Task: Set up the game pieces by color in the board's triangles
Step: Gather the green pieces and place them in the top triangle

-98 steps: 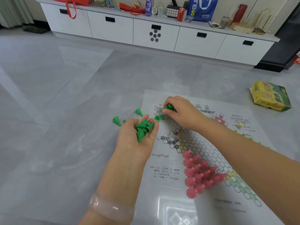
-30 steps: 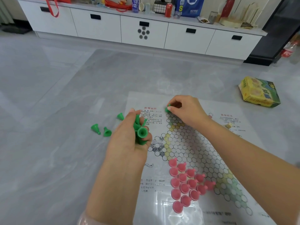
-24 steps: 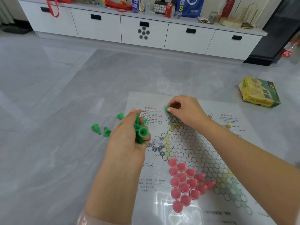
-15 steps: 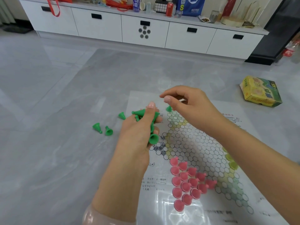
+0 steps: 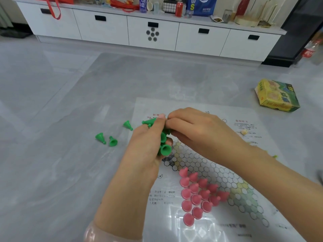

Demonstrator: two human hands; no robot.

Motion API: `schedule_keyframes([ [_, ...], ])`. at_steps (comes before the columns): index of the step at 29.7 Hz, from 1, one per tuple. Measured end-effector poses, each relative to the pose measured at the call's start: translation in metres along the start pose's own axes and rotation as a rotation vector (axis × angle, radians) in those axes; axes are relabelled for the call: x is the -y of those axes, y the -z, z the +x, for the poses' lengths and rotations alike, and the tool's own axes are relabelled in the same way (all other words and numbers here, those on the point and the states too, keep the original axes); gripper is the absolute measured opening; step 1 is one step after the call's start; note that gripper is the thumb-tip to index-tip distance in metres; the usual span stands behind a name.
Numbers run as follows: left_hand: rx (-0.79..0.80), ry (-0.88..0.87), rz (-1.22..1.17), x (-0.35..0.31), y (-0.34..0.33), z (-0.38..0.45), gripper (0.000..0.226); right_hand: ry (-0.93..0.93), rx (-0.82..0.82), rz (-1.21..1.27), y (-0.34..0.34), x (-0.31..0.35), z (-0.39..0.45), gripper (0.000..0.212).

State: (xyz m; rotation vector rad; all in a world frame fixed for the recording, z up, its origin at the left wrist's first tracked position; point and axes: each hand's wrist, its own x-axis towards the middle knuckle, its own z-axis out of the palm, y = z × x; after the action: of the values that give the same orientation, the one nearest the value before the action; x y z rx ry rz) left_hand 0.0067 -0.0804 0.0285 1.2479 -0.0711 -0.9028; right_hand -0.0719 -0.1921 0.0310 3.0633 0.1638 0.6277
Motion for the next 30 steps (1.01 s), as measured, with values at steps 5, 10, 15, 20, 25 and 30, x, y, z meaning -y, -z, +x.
schedule_keyframes([
  [5, -0.032, -0.116, 0.266, 0.003, -0.001, 0.0, 0.027, -0.055, -0.019, 0.075, -0.003, -0.001, -0.002, 0.012],
  [10, -0.106, -0.257, 0.379, 0.004, 0.005, -0.001, 0.015, -0.557, -0.135, 0.478, 0.002, -0.016, -0.002, 0.009],
  [15, -0.138, -0.331, 0.513, 0.006, 0.011, 0.002, 0.021, -1.031, -0.088, 0.742, -0.017, -0.048, -0.004, 0.005],
  [20, -0.181, -0.48, 0.88, 0.007, 0.017, 0.004, 0.028, -0.967, -0.004, 0.506, -0.035, -0.045, 0.003, 0.008],
  [25, -0.203, -0.541, 1.048, 0.009, 0.022, 0.007, 0.028, -0.89, -0.008, 0.424, -0.044, -0.039, 0.007, 0.009],
  [30, -0.214, -0.536, 1.059, 0.01, 0.025, 0.008, 0.028, -0.86, 0.002, 0.371, -0.048, -0.037, 0.009, 0.01],
])
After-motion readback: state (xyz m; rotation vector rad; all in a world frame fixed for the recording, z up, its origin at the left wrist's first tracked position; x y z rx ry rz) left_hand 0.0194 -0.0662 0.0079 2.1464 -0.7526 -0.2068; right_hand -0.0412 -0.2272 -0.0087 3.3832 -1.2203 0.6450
